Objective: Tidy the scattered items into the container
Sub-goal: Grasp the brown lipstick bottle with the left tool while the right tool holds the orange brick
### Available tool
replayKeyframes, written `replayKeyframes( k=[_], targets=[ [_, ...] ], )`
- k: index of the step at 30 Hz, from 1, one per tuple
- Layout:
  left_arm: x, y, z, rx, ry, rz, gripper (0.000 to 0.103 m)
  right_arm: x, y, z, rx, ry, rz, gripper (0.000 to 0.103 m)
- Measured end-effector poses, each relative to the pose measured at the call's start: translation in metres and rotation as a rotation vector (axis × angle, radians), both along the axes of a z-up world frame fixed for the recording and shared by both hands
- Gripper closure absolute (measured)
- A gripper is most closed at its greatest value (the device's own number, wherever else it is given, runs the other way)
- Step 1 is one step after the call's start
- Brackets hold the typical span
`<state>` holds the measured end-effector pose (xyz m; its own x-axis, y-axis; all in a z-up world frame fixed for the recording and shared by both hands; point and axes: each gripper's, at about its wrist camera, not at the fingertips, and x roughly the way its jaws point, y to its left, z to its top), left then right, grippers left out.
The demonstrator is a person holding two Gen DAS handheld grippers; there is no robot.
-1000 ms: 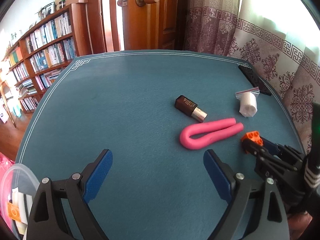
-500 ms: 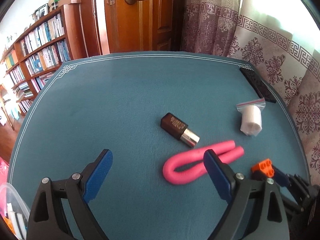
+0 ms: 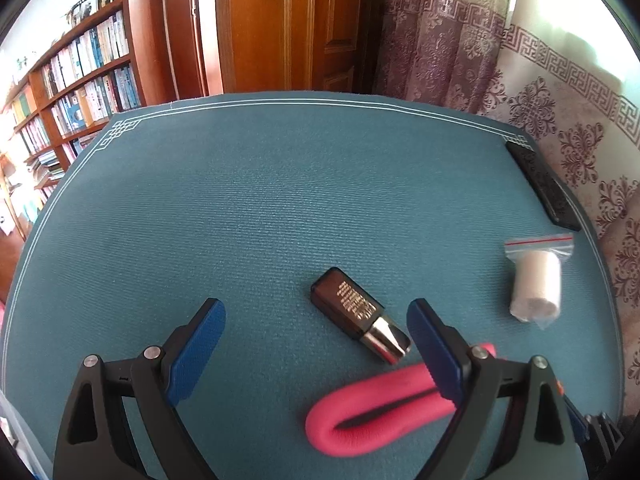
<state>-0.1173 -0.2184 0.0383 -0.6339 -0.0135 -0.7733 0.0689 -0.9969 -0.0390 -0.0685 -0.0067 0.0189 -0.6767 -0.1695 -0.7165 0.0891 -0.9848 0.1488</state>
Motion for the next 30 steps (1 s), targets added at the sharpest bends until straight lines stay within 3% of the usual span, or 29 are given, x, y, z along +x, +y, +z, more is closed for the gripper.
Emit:
replayKeyframes(
  k=[6, 10, 15, 21, 24, 26, 28, 29, 30],
  targets=[
    [-0.014, -0.003, -0.01, -0.008, -0.018, 0.007, 0.009, 0.001, -0.001, 0.0, -0.007, 0.001, 0.0, 0.067],
    [-0.011, -0.009, -0.011, -0.052, -0.016, 0.008, 0.008, 0.001, -0.001, 0.001, -0.006, 0.001, 0.0, 0.067],
    [-0.004, -0.022, -0.011, -0.049, -0.012, 0.024, 0.008, 0.001, -0.001, 0.001, -0.006, 0.001, 0.0, 0.067],
    [-0.006, -0.022, -0.012, -0.07, 0.019, 0.005, 0.011, 0.001, 0.0, 0.0, -0.006, 0.002, 0.0, 0.067],
    [-0.002, -0.02, -0.009, -0.057, 0.039, -0.035, 0.033, 0.0, 0.0, 0.0, -0.008, 0.002, 0.0, 0.067],
    [0.001, -0.017, -0.007, -0.062, 0.045, -0.058, 0.057, 0.0, 0.0, 0.0, -0.009, 0.002, 0.0, 0.067],
    [0.003, -0.014, -0.006, -0.055, 0.044, -0.076, 0.073, 0.0, 0.001, 0.001, -0.012, 0.003, 0.0, 0.067],
    [0.004, -0.014, -0.005, -0.052, 0.043, -0.078, 0.08, 0.0, 0.001, 0.001, -0.016, 0.004, 0.0, 0.067],
    [0.005, -0.015, -0.004, -0.047, 0.04, -0.076, 0.08, 0.0, 0.002, 0.001, -0.021, 0.004, -0.001, 0.067]
  ],
)
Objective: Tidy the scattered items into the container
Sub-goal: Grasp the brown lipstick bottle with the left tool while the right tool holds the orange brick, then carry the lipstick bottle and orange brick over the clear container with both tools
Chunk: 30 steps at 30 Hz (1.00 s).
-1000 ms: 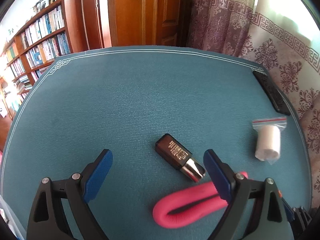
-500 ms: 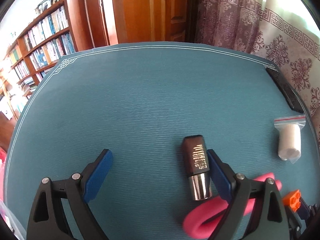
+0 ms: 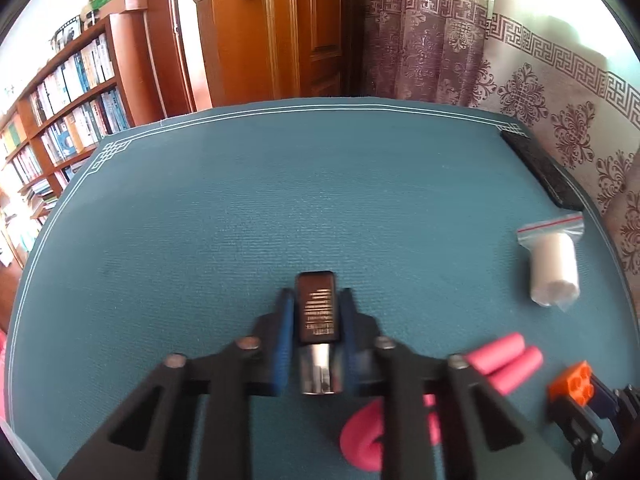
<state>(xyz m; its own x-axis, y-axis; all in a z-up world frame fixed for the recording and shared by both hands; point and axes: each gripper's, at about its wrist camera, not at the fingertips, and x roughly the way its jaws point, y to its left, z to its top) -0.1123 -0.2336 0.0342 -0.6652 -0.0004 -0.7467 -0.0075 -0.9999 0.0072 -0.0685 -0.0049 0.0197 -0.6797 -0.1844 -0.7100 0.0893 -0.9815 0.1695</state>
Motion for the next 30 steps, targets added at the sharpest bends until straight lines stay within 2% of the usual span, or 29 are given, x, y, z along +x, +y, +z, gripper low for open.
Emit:
replayKeyframes(
  k=[10, 22, 30],
  targets=[
    [0.026, -0.012, 0.01, 0.015, 0.01, 0.042, 0.08, 0.003, 0.007, 0.001, -0.101, 0.002, 0.018, 0.067],
    [0.088, -0.034, 0.034, 0.054, 0.075, 0.057, 0.08, 0.02, -0.022, 0.009, -0.074, 0.031, 0.084, 0.067],
    [0.114, -0.049, 0.043, 0.057, 0.108, 0.074, 0.08, 0.03, -0.035, 0.014, -0.07, 0.043, 0.109, 0.067]
  ],
)
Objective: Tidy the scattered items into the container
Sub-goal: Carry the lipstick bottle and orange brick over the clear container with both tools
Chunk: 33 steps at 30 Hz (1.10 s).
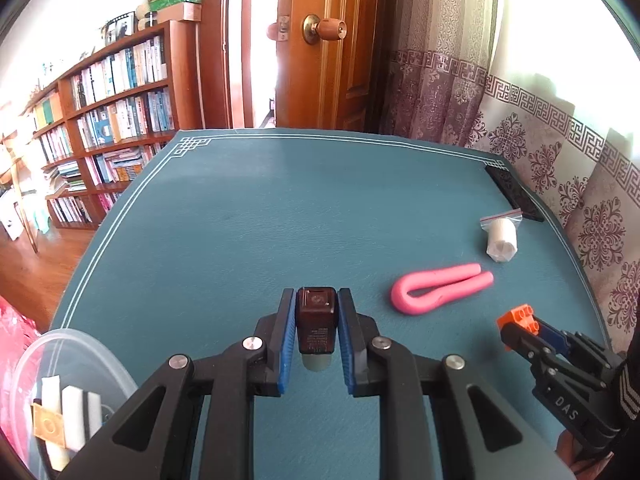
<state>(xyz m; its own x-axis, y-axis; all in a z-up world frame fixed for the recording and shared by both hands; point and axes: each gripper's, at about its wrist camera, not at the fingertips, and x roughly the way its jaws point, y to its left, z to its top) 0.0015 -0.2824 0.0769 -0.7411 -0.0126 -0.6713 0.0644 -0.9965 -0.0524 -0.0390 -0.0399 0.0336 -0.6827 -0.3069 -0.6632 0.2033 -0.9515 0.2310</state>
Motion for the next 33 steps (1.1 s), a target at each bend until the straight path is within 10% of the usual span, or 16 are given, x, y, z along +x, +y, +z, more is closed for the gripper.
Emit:
replayKeyframes(
  k=[33],
  targets=[
    [0.146, -0.132, 0.03, 0.02, 0.087, 0.24, 0.08, 0.078, -0.153, 0.044, -0.09, 0.057, 0.358, 0.067]
  ],
)
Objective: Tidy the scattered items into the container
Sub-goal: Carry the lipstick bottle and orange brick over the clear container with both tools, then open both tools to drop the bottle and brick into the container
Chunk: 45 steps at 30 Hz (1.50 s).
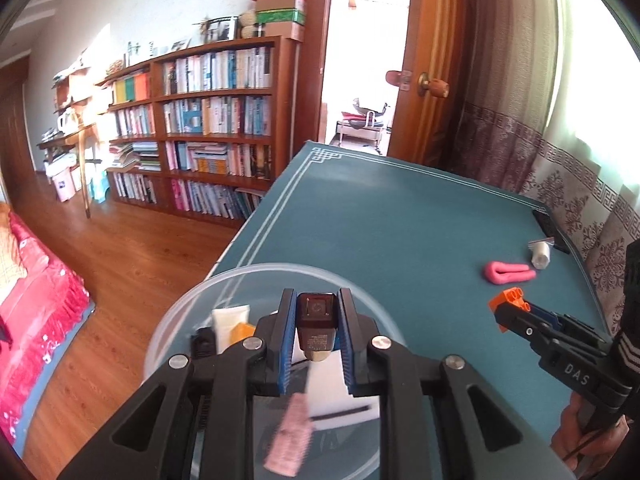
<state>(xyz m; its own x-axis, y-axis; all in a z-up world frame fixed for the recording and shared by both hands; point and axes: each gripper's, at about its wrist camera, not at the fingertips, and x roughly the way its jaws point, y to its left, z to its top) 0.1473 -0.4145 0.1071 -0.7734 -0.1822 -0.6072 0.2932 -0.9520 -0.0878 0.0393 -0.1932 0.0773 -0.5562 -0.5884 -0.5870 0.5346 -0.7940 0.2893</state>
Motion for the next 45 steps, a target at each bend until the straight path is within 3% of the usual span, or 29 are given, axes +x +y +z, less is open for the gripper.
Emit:
replayKeyframes(
  k=[12, 13, 14, 16, 17, 29, 33, 39, 42, 43, 45],
  targets=[
    [0.019, -0.025, -0.021, 0.032, -0.049, 0.036, 0.08, 0.044, -0.062, -0.009, 0.0, -0.057, 0.202, 0.067],
    [0.019, -0.027, -0.022, 0.04, -0.052, 0.038, 0.071, 0.046, -0.067, -0.012, 0.005, -0.067, 0.218, 0.067],
    [0.02, -0.029, -0.022, 0.049, -0.049, 0.038, 0.051, 0.048, -0.071, -0.015, 0.01, -0.073, 0.229, 0.067],
    [0.023, -0.032, -0.022, 0.039, -0.037, 0.052, 0.027, 0.051, -0.078, -0.019, 0.02, -0.076, 0.243, 0.067],
    [0.025, -0.034, -0.021, 0.03, -0.031, 0.056, 0.025, 0.053, -0.082, -0.02, 0.024, -0.078, 0.251, 0.067],
    [0.026, -0.042, -0.018, 0.007, -0.034, 0.074, 0.017, 0.06, -0.108, -0.034, 0.057, -0.072, 0.318, 0.067],
    [0.025, -0.042, -0.018, 0.004, -0.039, 0.071, 0.016, 0.059, -0.113, -0.035, 0.078, -0.03, 0.337, 0.067],
    [0.021, -0.038, -0.016, 0.007, -0.031, 0.076, 0.013, 0.058, -0.102, -0.03, 0.035, -0.022, 0.353, 0.067],
    [0.018, -0.034, -0.014, -0.003, -0.03, 0.077, 0.007, 0.057, -0.089, -0.022, 0.007, 0.001, 0.34, 0.067],
    [0.016, -0.032, -0.014, -0.007, -0.03, 0.077, 0.003, 0.059, -0.087, -0.021, 0.0, 0.004, 0.335, 0.066],
    [0.014, -0.028, -0.012, -0.014, -0.026, 0.077, 0.0, 0.057, -0.079, -0.017, -0.014, 0.008, 0.315, 0.055]
  ],
)
